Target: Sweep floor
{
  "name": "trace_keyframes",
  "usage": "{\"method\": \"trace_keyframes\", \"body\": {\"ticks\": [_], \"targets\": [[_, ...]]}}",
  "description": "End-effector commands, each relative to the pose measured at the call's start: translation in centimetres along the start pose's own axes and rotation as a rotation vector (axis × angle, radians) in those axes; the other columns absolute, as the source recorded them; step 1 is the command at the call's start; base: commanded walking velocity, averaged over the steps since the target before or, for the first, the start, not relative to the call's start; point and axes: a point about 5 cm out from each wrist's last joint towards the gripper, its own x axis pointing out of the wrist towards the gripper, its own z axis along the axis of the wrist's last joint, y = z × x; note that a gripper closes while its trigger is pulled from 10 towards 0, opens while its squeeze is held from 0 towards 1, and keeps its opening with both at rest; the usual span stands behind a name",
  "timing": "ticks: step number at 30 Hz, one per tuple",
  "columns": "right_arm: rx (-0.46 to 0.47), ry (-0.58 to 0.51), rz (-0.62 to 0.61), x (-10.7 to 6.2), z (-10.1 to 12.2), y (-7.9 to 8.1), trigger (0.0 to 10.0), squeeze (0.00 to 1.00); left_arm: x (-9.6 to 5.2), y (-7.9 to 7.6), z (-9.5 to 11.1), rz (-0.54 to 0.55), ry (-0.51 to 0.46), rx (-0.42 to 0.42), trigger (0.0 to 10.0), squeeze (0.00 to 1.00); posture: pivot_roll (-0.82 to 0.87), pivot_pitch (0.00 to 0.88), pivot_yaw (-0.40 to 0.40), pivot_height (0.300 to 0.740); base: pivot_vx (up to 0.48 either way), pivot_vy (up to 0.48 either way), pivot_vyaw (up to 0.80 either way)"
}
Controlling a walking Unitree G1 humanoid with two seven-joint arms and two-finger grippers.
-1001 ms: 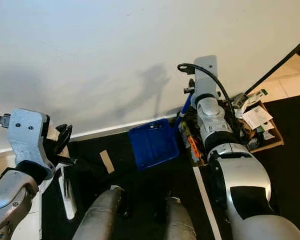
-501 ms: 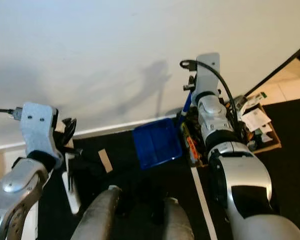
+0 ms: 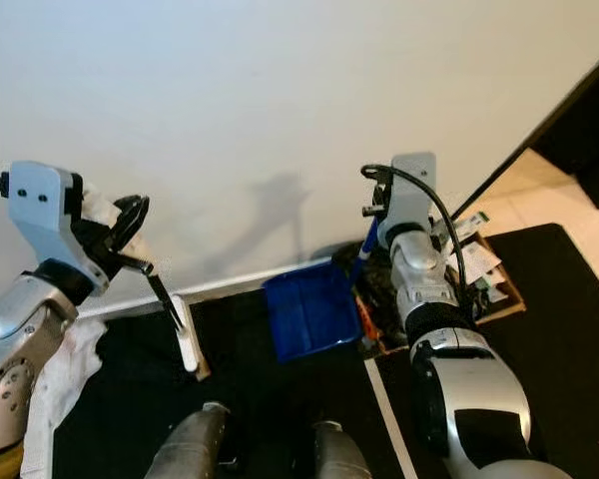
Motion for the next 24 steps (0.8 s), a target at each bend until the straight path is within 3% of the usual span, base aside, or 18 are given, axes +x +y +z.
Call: {"method": "trace_keyframes", "body": {"ticks": [1,2,3,4,5,6,11,13,16,18,24], "targets": [[0.030,-0.078,-0.031,-0.1,0.8,-0.3,10.0,0.00,-0.2,0.2,-0.9,-0.016,0.031,0.041,10.0,0.25,0.19,0.057,-0.041,0.740,0.000,0.000,0.00],[0.037,-0.104,-0.021,-0.3,1.0,0.2,10.0,0.00,0.1,0.0,-1.8,-0.036,0.050,0.003,10.0,0.35,0.19,0.049,-0.031,0.740,0.000,0.000,0.00],[0.038,-0.108,-0.018,-0.4,1.0,0.3,10.0,0.00,0.2,-0.1,-2.0,-0.040,0.050,-0.005,10.0,0.35,0.19,0.049,-0.031,0.740,0.000,0.000,0.00],[0.041,-0.110,-0.014,-0.4,1.0,0.4,10.0,0.00,0.4,-0.4,-2.2,-0.049,0.056,-0.020,10.0,0.18,0.19,0.042,-0.026,0.740,0.000,0.000,0.00],[0.043,-0.109,-0.012,-0.5,0.9,0.4,10.0,0.00,0.5,-0.5,-2.3,-0.054,0.059,-0.027,10.0,0.18,0.19,0.041,-0.025,0.740,0.000,0.000,0.00],[0.040,-0.105,0.002,-0.6,0.6,0.7,10.0,0.00,0.7,-0.9,-2.5,-0.064,0.055,-0.034,10.0,0.00,0.18,0.039,-0.021,0.740,0.000,0.000,0.00],[0.030,-0.072,0.028,-1.2,-0.6,1.4,10.0,0.00,0.9,-0.2,-3.4,0.012,0.066,-0.024,10.0,0.00,0.18,0.033,-0.009,0.740,0.000,0.000,0.00],[0.038,-0.044,0.043,-1.8,-1.8,2.0,10.0,0.00,0.7,1.0,-4.1,0.099,0.069,-0.015,10.0,0.00,0.19,0.033,-0.007,0.740,0.000,0.000,0.00],[0.044,-0.035,0.047,-2.0,-2.1,2.2,10.0,0.00,0.5,1.5,-4.2,0.131,0.068,-0.016,10.0,0.00,0.19,0.036,-0.008,0.740,0.000,0.000,0.00],[0.086,0.004,0.061,-2.6,-3.4,3.1,10.0,0.00,-0.3,2.8,-5.1,0.219,0.093,0.002,10.0,0.00,0.20,0.040,-0.008,0.740,0.000,0.000,0.00],[0.101,0.015,0.091,-3.2,-3.8,4.1,10.0,0.00,-0.8,3.3,-5.8,0.253,0.097,-0.025,10.0,0.00,0.20,0.047,-0.011,0.740,0.000,0.000,0.00]]}}
